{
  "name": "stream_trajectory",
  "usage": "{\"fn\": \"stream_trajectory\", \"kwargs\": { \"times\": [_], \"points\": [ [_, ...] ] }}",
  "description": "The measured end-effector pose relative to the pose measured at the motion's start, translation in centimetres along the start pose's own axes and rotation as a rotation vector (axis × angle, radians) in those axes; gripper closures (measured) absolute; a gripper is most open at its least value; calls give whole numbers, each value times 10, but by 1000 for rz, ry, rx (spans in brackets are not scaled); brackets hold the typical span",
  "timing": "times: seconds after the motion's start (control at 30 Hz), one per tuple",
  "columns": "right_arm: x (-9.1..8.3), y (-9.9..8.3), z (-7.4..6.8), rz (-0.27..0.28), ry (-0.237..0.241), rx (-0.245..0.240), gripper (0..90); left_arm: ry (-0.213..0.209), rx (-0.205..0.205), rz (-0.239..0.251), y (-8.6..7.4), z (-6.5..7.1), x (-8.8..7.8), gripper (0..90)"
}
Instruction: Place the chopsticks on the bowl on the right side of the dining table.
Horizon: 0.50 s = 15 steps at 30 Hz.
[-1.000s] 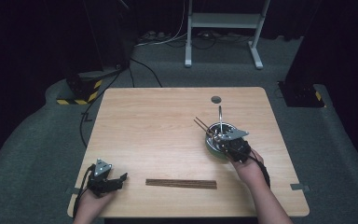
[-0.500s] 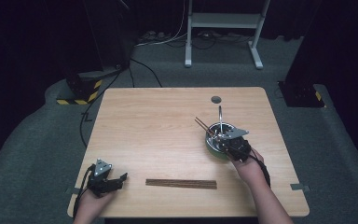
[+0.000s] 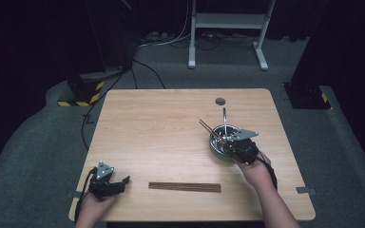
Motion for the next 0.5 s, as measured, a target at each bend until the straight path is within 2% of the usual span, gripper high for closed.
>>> {"fn": "stream_trajectory", "kwargs": {
  "times": [0.1, 0.2, 0.4, 0.5],
  "points": [
    [-1, 3, 3, 10, 8, 21, 678, 1, -2, 0, 0, 0, 0, 226],
    [5, 4, 6, 0, 26, 43, 646, 1, 1, -4, 0, 0, 0, 226],
    [17, 3, 9, -37, 16, 42, 652, 1, -2, -3, 0, 0, 0, 226],
    [19, 1, 8, -44, 22, 36, 700, 0, 1, -4, 0, 0, 0, 226]
  ]
}}
Point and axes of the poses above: each handheld gripper's, and its own axes: x roughly forward along the jaws, y roughly out of its top, z roughly to its right, the point moved 9 cm from there along x, roughly forward along the jaws, and after that the axes turned 15 degrees about -z, right-handed, at the moved point
